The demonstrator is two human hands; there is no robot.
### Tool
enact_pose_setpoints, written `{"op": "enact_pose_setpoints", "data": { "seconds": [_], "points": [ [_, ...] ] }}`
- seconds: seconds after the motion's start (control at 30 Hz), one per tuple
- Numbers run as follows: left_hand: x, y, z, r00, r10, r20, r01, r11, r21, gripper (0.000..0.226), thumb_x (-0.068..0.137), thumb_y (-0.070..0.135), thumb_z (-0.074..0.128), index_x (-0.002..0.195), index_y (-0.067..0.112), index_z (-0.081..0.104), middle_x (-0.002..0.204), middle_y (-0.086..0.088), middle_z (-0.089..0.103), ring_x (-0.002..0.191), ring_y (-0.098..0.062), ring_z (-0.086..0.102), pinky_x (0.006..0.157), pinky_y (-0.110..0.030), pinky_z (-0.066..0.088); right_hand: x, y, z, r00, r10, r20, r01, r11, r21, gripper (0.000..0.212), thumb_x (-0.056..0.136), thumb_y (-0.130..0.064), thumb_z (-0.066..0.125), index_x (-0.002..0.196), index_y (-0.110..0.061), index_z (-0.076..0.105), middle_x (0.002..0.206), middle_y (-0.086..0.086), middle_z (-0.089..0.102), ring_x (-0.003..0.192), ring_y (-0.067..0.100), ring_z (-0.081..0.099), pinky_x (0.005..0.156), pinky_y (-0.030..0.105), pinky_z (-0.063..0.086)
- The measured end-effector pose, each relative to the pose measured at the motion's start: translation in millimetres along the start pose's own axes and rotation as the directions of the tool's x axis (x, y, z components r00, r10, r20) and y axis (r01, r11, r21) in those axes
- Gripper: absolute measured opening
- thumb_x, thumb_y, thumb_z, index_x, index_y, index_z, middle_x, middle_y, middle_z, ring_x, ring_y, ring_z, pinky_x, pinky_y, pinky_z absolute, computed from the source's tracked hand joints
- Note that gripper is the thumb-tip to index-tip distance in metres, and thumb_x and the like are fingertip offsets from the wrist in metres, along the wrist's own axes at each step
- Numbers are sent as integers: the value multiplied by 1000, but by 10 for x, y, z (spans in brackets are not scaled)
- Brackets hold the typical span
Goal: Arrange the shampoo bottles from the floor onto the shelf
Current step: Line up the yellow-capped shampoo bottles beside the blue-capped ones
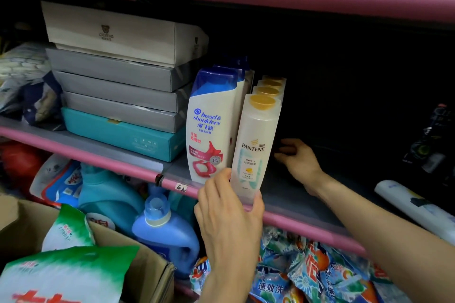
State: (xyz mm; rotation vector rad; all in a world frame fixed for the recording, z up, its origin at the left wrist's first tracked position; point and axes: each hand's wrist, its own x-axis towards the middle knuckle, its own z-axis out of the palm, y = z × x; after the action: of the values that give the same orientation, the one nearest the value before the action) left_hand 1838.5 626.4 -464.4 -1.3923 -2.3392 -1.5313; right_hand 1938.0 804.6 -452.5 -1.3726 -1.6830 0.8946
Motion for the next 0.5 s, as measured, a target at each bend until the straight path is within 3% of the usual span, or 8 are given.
{"op": "enact_pose_setpoints", "data": {
  "seconds": [0.13, 0.23, 0.4, 0.5],
  "points": [
    [-73, -97, -198, 991, 46, 129, -12, 967, -256, 33, 80, 29, 68, 111, 25, 56, 108, 10, 59, 102, -9, 54, 88, -27, 43, -462, -183, -214, 999, -7, -32, 9, 998, 60, 26, 87, -8, 64, 112, -14, 63, 102, 8, 69, 99, 20, 64, 93, 35, 52],
    [-160, -266, -320, 955, 33, 295, 68, 943, -327, 10, 82, 22, 66, 92, 23, 64, 86, 10, 67, 81, -2, 61, 78, -23, 50, -925, -384, -340, 997, -74, 25, 69, 985, 159, 10, 88, -12, 65, 94, -21, 65, 88, -2, 66, 91, 13, 63, 82, 27, 56],
    [-291, -646, -434, 830, -17, 558, 149, 970, -191, 15, 80, 19, 69, 70, 29, 63, 68, 15, 64, 62, 8, 55, 60, -5, 41, -1687, -413, -281, 986, -134, 96, 114, 975, 192, 5, 88, -19, 66, 94, -21, 67, 87, -5, 67, 84, 7, 63, 76, 25, 57],
    [-391, -857, -485, 712, -30, 702, 106, 992, -65, 7, 81, 21, 68, 76, 26, 69, 72, 12, 67, 65, 4, 57, 61, -7, 42, -2039, -204, -54, 981, -101, 164, 75, 984, 161, 6, 89, -14, 65, 95, -15, 66, 80, -3, 64, 76, 7, 59, 74, 25, 54]
  ]
}}
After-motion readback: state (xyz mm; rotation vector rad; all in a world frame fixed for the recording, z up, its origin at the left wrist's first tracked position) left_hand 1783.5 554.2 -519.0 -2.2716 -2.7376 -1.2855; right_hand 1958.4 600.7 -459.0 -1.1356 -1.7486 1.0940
